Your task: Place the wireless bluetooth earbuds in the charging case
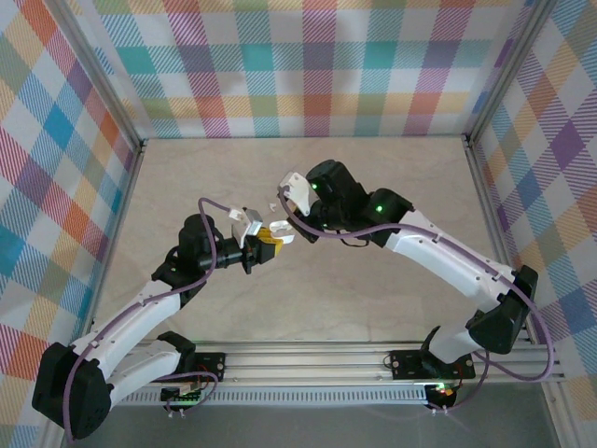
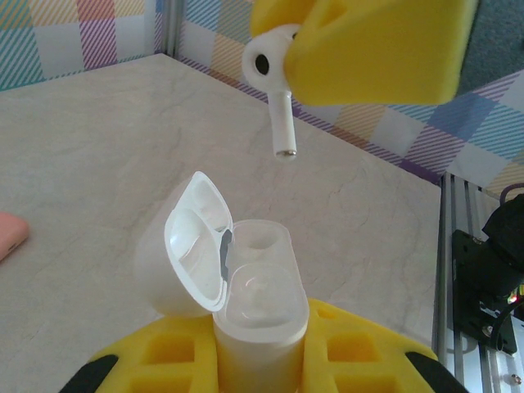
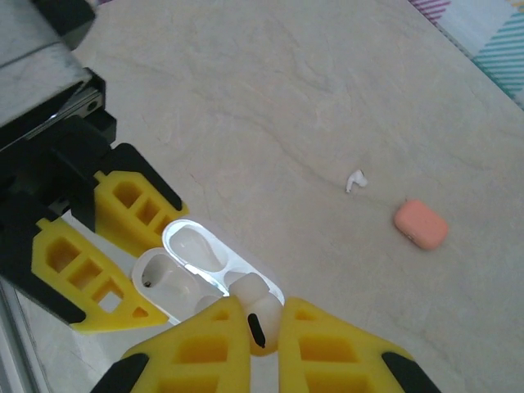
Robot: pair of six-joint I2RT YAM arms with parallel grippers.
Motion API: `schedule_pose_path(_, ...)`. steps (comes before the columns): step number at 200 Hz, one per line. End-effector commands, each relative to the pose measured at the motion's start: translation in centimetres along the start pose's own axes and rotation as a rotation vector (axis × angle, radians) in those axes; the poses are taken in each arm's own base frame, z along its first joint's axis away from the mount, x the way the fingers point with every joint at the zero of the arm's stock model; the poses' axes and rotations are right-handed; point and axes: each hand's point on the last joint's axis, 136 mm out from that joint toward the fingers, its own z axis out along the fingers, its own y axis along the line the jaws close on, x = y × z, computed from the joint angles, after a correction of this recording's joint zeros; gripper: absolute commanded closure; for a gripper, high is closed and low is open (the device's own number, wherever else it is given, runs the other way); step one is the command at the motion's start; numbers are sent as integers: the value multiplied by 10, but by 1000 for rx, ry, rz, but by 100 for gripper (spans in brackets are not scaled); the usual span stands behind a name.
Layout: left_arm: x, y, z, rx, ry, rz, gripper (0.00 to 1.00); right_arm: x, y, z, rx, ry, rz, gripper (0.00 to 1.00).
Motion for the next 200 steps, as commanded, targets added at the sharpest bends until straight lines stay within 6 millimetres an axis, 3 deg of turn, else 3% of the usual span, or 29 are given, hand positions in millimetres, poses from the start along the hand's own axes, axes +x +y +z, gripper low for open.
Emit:
schedule_pose_path(1, -24, -10, -4, 34, -62, 47, 100, -1, 5, 0, 0, -2, -88, 88)
schedule_pose_path(92, -31, -17, -6, 64, -78, 48, 100, 11, 16, -2, -18, 2, -265, 88)
schedule_pose_path(200, -35, -22, -8, 81, -81, 49, 100, 16, 20, 2, -4, -22, -355, 88)
